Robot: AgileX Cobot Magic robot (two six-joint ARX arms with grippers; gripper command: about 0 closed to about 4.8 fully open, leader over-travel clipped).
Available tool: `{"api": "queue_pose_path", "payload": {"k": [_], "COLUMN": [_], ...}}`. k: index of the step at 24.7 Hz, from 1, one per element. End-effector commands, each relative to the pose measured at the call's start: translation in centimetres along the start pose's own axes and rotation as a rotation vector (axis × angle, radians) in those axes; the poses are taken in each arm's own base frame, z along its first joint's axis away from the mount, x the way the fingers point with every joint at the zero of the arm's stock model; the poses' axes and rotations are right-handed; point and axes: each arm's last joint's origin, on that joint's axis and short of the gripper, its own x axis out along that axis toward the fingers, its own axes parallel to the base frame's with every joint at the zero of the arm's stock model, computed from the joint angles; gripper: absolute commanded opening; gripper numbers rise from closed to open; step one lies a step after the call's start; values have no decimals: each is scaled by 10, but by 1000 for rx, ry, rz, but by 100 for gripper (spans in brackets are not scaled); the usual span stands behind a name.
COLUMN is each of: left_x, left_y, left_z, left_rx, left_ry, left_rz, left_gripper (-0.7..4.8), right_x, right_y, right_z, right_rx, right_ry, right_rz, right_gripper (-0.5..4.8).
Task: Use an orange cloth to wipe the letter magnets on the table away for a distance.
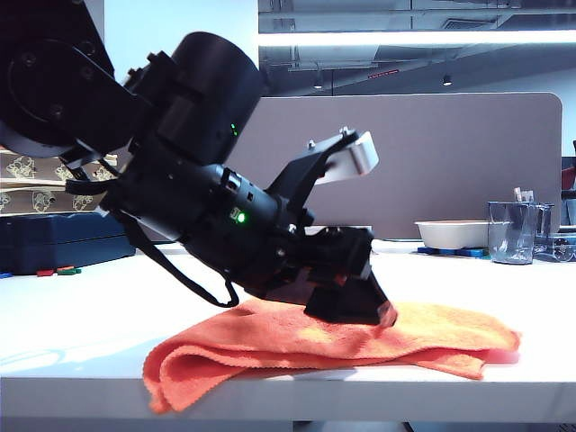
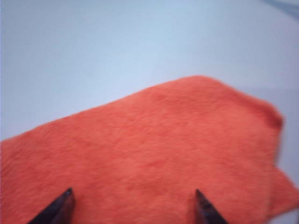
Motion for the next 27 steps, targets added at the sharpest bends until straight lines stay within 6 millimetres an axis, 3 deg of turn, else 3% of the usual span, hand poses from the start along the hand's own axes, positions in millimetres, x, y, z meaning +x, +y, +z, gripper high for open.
{"api": "queue_pose_path", "payload": {"k": [1,7,8,9,11,13,16,20,23,27], "left_x": [1,7,8,9,9,9,14,24,42,71], "left_y": [1,0,0,0,0,0,2,8,17,27], "left_z": [-1,-12,-13,-14,-13,-8,11,55,82,100], "left_rx": [3,-7,-8,-9,-6,2,12,35,37,98], "left_ry": [18,59,62,67,54,11,-54,-149,-166,-154], "left_rz": [67,8,-3,-4,-3,3,1,14,28,81], "left_gripper": [345,322,273,167,45,16,16,16,16,16], "right_x": [0,0,0,0,0,0,0,0,0,0], "right_y": [0,0,0,0,0,0,0,0,0,0], "right_z": [-1,-1,-1,-1,-1,-1,-1,-1,-1,-1], "right_rx": [1,1,1,1,1,1,1,1,1,1], "right_ry": [-9,-9,-9,-9,-9,-9,-9,-9,-9,-9], "right_rz": [-2,-2,-2,-2,-2,-2,-2,-2,-2,-2], "right_gripper": [-5,-5,-5,-5,-5,-5,-5,-5,-5,-5]}}
